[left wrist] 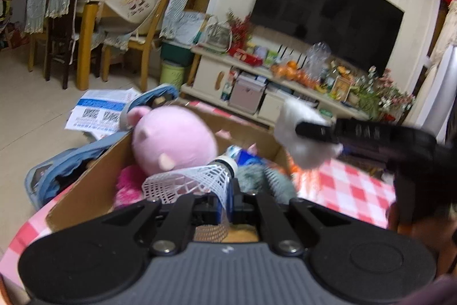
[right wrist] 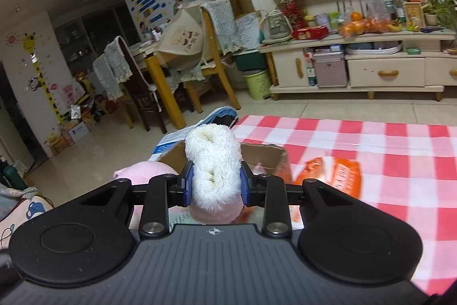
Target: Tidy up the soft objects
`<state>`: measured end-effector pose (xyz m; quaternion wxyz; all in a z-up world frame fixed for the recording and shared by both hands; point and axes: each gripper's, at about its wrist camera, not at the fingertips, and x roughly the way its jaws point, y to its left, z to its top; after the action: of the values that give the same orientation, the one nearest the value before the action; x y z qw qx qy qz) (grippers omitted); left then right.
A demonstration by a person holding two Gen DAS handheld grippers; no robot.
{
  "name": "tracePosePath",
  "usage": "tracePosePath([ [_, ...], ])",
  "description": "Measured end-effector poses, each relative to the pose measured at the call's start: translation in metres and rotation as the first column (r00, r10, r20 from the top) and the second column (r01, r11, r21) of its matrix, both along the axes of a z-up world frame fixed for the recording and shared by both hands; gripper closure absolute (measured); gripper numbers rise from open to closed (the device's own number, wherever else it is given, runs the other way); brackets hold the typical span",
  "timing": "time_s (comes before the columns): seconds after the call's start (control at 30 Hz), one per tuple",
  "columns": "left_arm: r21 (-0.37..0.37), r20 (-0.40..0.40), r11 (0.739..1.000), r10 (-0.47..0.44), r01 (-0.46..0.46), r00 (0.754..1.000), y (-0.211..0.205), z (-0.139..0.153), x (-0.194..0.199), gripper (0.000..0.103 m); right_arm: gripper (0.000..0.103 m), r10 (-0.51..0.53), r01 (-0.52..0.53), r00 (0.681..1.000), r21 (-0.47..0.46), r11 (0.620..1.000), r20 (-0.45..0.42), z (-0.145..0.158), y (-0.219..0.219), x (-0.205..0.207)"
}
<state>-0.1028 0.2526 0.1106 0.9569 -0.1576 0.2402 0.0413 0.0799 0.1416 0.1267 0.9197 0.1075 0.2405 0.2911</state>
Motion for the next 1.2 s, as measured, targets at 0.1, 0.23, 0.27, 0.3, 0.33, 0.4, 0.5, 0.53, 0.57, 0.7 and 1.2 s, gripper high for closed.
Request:
tracePosePath([
  [0.1,-0.009,-0.039,1.000,0.004,-0.004,0.999,0.008,-0.007,0.002,0.102,0.065,0.022,-0.022,1.000,-0.005,1.000,-0.007,-0.004,0.014,0.009],
  [0.23,-0.007,-0.070,1.000,-0.003,0.002,0.998,0.009,-0.013,0.005,0.101,0.065,0.046,-0.045,0.998,0.015,0.999,-0.032,-0.008,0.028,0.019],
  [0.27,-0.008,-0.076,1.000,-0.008,0.008,0.997,0.008,-0.014,0.005,0.101,0.065,0.049,-0.048,0.998,0.021,0.999,-0.037,-0.009,0.031,0.022],
  [0.3,-0.007,-0.083,1.000,-0.013,0.013,0.996,0.007,-0.016,0.006,0.101,0.064,0.048,-0.047,0.998,0.025,0.999,-0.041,-0.010,0.033,0.025],
  [0.33,-0.005,-0.088,1.000,-0.017,0.017,0.996,0.006,-0.018,0.005,0.101,0.062,0.048,-0.047,0.998,0.029,0.998,-0.047,-0.012,0.036,0.028],
  [0.4,-0.001,-0.094,1.000,-0.020,0.020,0.995,0.005,-0.019,0.005,0.099,0.055,0.052,-0.050,0.997,0.029,0.998,-0.063,-0.015,0.040,0.032],
  [0.5,0.010,-0.092,1.000,-0.017,0.018,0.996,0.004,-0.017,0.004,0.082,0.045,0.038,-0.037,0.997,0.018,0.999,-0.067,-0.017,0.038,0.032],
  [0.53,0.024,-0.085,1.000,-0.015,0.017,0.996,0.003,-0.016,0.003,0.071,0.041,0.031,-0.029,0.997,0.025,0.999,-0.067,-0.018,0.036,0.030],
  [0.57,0.033,-0.080,0.999,-0.011,0.014,0.997,0.001,-0.015,0.003,0.068,0.037,0.027,-0.024,0.998,0.035,0.999,-0.064,-0.016,0.032,0.027],
  [0.7,0.073,-0.040,0.997,0.011,-0.008,0.999,-0.001,-0.007,-0.002,0.058,0.016,-0.028,0.029,1.000,0.060,0.998,-0.013,-0.004,0.012,0.011],
  [1.2,0.191,0.047,0.981,0.030,-0.039,0.998,-0.031,0.005,-0.015,0.021,0.002,-0.283,0.293,0.954,-0.116,0.949,0.097,-0.008,-0.060,-0.074],
])
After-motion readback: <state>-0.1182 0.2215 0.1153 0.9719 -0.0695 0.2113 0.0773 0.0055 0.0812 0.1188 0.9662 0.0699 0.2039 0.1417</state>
